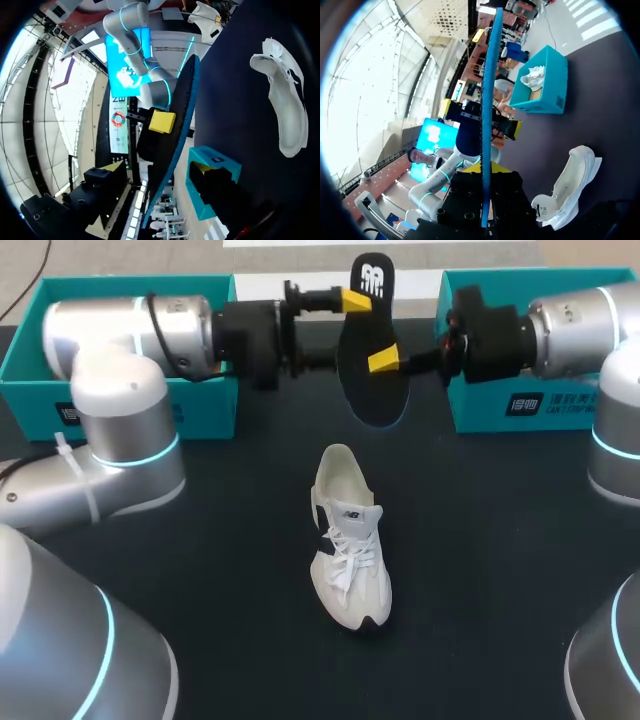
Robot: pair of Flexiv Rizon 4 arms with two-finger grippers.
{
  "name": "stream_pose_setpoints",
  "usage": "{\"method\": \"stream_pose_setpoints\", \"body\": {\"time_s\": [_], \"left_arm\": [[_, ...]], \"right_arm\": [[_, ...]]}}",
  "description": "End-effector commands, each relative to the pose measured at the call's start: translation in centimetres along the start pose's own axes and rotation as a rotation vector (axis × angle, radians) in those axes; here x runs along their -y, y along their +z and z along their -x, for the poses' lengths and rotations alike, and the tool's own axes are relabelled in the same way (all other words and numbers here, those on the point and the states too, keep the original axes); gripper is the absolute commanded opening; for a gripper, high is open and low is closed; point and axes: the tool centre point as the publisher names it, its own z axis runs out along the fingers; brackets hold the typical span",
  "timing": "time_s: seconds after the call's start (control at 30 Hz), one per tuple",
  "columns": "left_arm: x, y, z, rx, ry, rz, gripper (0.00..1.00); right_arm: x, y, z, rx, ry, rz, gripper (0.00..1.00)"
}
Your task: Take the shoe out of the shoebox, open the shoe tongue, remove and reinsert the insole, then place the shoe into the shoebox
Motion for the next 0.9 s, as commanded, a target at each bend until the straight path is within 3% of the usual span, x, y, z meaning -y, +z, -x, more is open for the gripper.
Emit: {"method": "stream_pose_setpoints", "body": {"time_s": [0.03,0.27,0.43,0.67,0.9], "left_arm": [[0.1,-3.4,0.4,-0.112,-0.109,0.019,1.0],[0.0,-5.7,0.2,-0.189,-0.348,0.076,1.0],[-0.2,-6.7,-1.7,-0.266,-0.502,0.105,1.0],[1.3,-7.9,-5.7,-0.377,-0.71,0.172,1.0],[3.2,-8.8,-9.6,-0.468,-0.81,0.245,1.0]], "right_arm": [[-0.5,0.2,0.5,0.003,-0.019,0.008,0.0],[-1.0,0.1,1.4,0.027,-0.095,0.031,0.0],[-1.3,-0.1,1.6,0.082,-0.235,0.053,0.0],[-1.4,-0.4,2.0,0.14,-0.424,0.065,0.0],[-1.6,-0.9,2.6,0.105,-0.514,0.018,0.0]]}}
